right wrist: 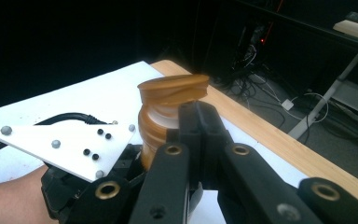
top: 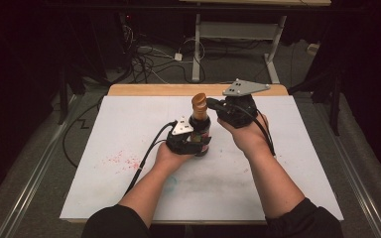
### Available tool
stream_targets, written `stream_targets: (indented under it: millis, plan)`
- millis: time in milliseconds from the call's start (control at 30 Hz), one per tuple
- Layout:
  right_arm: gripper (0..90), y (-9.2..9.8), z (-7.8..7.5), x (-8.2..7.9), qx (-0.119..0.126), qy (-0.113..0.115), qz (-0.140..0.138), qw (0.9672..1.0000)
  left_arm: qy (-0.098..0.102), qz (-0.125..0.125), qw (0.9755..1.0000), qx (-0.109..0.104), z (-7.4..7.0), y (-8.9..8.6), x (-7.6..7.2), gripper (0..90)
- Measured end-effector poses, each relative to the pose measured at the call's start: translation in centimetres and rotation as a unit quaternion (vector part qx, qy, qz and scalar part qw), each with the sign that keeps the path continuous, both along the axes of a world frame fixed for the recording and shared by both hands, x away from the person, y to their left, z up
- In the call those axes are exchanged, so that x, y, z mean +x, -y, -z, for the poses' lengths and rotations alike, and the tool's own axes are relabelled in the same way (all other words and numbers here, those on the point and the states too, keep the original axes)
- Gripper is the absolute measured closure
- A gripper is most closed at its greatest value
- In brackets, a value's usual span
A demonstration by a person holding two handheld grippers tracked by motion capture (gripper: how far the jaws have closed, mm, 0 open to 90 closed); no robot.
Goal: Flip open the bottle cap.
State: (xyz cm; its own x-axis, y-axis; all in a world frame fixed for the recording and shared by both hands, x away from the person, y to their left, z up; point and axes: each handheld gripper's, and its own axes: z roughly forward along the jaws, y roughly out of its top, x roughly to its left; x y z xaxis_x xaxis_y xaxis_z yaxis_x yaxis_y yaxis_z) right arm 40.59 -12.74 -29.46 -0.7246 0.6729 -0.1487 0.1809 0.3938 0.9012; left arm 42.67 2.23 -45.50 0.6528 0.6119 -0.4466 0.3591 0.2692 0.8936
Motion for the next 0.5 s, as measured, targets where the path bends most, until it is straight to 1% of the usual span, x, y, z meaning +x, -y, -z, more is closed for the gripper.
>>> stream_targets:
  millis: [367, 500]
  plan:
    - [90.0, -0.18, -0.42, 0.04, 0.002, 0.004, -0.001, 1.0000, 0.002, -0.002, 1.0000, 0.001, 0.01, 0.11, -0.10, 28.7]
    - [90.0, -0.46, -0.68, 0.07, -0.002, 0.007, -0.002, 1.0000, 0.001, -0.003, 1.0000, 0.001, 0.00, 0.08, -0.09, 28.7]
